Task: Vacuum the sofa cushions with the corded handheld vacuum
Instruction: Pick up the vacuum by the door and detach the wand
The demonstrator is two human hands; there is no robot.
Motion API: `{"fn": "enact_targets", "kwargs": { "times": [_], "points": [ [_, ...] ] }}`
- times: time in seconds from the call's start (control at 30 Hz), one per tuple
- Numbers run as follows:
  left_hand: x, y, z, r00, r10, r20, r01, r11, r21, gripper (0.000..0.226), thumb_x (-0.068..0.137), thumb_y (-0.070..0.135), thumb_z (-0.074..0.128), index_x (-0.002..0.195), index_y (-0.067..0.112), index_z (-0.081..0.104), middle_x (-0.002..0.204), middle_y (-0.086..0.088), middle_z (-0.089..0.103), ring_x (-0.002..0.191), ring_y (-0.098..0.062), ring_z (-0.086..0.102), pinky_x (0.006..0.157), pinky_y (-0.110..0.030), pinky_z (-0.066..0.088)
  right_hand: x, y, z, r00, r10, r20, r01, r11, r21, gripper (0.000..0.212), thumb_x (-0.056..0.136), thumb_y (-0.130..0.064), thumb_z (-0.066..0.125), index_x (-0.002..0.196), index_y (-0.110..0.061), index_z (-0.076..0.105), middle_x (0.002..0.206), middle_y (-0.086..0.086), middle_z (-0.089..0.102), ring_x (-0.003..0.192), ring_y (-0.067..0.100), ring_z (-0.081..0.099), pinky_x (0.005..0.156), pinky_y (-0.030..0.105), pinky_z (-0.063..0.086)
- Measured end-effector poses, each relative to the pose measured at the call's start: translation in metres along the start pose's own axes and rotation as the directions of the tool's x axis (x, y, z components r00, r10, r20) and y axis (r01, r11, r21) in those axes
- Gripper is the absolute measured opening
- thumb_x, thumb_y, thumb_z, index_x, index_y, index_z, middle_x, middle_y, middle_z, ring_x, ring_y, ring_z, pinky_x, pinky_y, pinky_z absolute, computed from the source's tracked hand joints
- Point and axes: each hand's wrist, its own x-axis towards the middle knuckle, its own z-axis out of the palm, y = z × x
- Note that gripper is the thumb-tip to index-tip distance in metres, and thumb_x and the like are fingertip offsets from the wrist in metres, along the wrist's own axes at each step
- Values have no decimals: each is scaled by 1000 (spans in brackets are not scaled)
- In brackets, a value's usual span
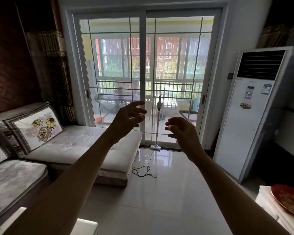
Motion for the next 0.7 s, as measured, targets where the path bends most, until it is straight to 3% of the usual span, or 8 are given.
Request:
{"fn": "enact_targets", "kwargs": {
  "times": [0.7],
  "points": [
    [77,-47,90,999,-17,35,16,999,35,48,95,11,63,141,16,49,123,-6,67,110,-17,66,74,-21,60,65,81,-61,996,89,-6,-89,995,-54,29,96,-10,60,125,-9,58,118,8,68,108,24,67,90,47,57]
  ]
}}
